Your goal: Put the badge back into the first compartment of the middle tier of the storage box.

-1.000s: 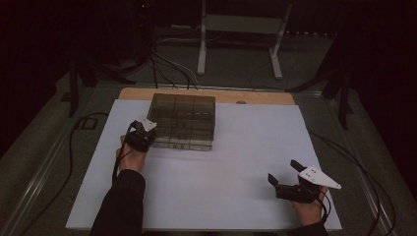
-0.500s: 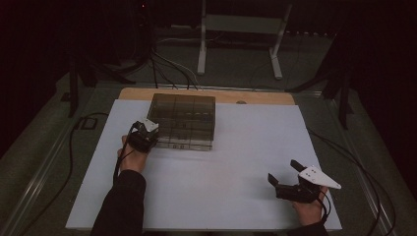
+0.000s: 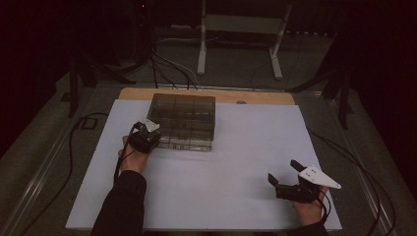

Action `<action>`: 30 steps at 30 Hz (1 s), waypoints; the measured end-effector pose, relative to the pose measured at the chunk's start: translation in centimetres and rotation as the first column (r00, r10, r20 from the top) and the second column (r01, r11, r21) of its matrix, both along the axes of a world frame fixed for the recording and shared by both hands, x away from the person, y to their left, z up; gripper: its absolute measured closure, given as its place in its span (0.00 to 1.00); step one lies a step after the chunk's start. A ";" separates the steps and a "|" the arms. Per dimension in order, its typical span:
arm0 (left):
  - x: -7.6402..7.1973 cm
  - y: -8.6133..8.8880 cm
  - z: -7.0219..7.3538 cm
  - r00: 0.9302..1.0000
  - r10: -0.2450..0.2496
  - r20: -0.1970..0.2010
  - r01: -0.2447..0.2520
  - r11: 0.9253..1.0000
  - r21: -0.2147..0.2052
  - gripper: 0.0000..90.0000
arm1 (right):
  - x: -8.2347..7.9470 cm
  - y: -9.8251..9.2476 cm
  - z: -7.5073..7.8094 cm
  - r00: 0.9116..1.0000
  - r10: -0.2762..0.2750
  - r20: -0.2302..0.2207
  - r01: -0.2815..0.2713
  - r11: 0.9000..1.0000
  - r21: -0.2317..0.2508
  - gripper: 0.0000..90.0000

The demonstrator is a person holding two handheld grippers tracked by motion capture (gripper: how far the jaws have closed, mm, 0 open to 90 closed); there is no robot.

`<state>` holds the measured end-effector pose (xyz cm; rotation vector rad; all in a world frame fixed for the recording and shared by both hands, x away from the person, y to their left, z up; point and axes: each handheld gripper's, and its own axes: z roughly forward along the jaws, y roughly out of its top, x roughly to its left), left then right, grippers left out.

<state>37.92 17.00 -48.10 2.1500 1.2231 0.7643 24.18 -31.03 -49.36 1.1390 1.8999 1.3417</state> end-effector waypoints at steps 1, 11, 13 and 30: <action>0.0 0.0 0.0 1.000 -0.002 -0.001 0.002 1.000 -0.002 0.82 | 0.0 0.0 0.0 1.000 0.000 0.000 0.000 1.000 0.000 0.00; -0.2 0.0 0.3 1.000 -0.030 0.005 0.031 0.998 -0.050 0.67 | 0.0 0.0 0.0 1.000 0.001 -0.001 -0.001 1.000 -0.002 0.00; -0.2 0.0 0.4 0.999 -0.034 0.017 0.035 0.997 -0.071 0.61 | 0.0 0.0 0.0 1.000 0.000 -0.002 0.000 1.000 -0.002 0.00; -1.9 1.0 3.0 0.992 0.002 0.129 0.033 0.962 -0.269 0.09 | 0.0 0.0 0.0 1.000 -0.002 -0.002 0.002 1.000 0.000 0.00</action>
